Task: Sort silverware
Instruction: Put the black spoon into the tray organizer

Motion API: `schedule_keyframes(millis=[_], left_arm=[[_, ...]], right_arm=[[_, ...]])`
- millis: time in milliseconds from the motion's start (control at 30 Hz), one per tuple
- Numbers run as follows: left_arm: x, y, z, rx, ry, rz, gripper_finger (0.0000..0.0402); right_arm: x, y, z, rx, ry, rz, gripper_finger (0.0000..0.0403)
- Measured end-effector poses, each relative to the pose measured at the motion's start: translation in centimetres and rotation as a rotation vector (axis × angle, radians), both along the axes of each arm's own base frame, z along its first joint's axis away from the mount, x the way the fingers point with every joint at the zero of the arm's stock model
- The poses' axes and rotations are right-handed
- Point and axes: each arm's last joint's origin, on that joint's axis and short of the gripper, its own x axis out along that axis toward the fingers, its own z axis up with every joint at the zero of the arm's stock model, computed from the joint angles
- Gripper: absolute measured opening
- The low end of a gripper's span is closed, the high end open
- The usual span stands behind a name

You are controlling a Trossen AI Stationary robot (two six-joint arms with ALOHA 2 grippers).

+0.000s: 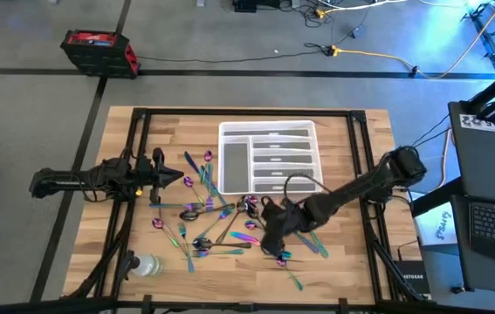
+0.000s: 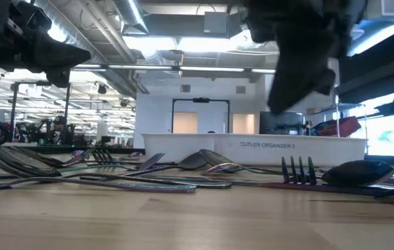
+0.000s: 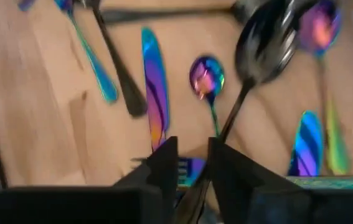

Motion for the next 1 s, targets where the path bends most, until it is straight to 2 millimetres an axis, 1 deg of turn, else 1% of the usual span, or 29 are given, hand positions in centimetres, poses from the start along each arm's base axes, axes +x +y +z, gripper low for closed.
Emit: schedule_keyframes(millis=[67, 133, 267, 400, 467, 567, 633, 800, 1000], left_arm=[[0.0, 0.0, 0.0, 0.0, 0.0, 0.0, 0.0], [0.0, 0.0, 0.0, 0.0, 0.0, 0.0, 0.0], [0.0, 0.0, 0.0, 0.0, 0.0, 0.0, 0.0], [0.0, 0.0, 0.0, 0.0, 0.0, 0.0, 0.0], [0.0, 0.0, 0.0, 0.0, 0.0, 0.0, 0.0], [0.0, 0.0, 0.0, 0.0, 0.0, 0.0, 0.0], [0.0, 0.0, 0.0, 0.0, 0.0, 0.0, 0.0], [0.0, 0.0, 0.0, 0.0, 0.0, 0.0, 0.0], [0.0, 0.0, 0.0, 0.0, 0.0, 0.0, 0.0]], right_arm=[[0.3, 0.0, -1.2, -0.041, 0.02, -0.015, 0.0114], [0.8, -0.4, -1.9, -0.067, 0.006, -0.047, 0.0125], [1.6, -1.4, -3.1, -0.089, 0.015, -0.114, 0.0124], [2.4, -2.1, -3.5, -0.044, 0.002, -0.128, 0.0107], [2.4, -2.1, -4.0, -0.034, 0.017, -0.124, 0.0098], [2.5, -2.2, -3.9, -0.026, 0.017, -0.125, 0.0091], [2.3, -2.2, -4.0, -0.01, 0.044, -0.112, 0.0088], [2.0, -2.4, -4.6, -0.032, 0.094, -0.111, 0.0087], [2.0, -2.4, -5.0, -0.041, 0.109, -0.105, 0.0087]])
